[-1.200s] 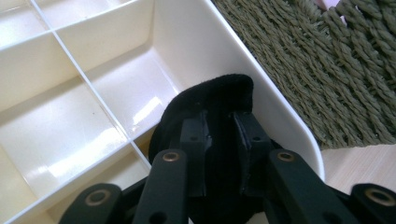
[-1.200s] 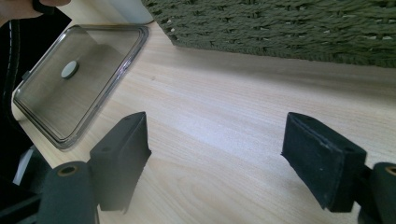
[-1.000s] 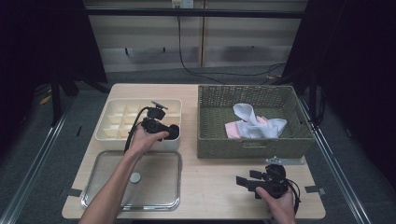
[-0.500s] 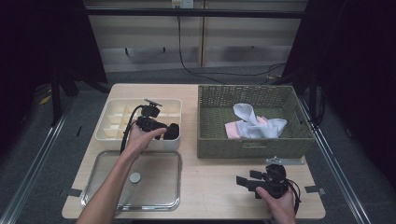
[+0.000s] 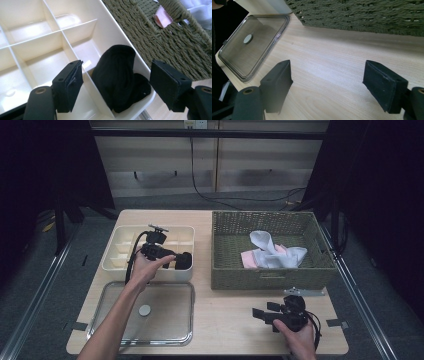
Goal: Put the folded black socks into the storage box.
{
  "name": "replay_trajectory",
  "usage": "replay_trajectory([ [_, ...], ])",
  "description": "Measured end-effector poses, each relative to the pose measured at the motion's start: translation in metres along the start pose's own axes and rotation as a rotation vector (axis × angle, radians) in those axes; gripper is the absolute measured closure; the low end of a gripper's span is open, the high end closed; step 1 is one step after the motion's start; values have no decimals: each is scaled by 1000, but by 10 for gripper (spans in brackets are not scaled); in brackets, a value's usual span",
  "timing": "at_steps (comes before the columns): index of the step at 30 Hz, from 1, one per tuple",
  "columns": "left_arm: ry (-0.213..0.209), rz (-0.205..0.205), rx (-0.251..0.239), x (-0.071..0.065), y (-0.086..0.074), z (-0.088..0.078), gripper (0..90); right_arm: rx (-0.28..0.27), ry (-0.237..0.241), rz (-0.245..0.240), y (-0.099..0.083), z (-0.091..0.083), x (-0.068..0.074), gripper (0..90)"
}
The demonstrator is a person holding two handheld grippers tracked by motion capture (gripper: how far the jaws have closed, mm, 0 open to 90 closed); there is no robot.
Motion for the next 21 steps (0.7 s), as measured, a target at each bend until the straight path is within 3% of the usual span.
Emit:
replay_trajectory([
  [11, -5, 26, -23, -2, -7, -9, 229, -6, -8, 8, 1, -1, -3, 224],
  [21, -5, 49, -56, -6, -19, -31, 240, -11, -13, -1, 0, -4, -2, 234],
])
Point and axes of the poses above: each handheld gripper's, and its own axes: z roughly forward along the jaws, y roughly out of its top, x roughly to its left, the point moved 3 cm from there along z, roughly forward along the jaws, and after that the axes turned 7 degrees about -z, right-handed, at the moved point
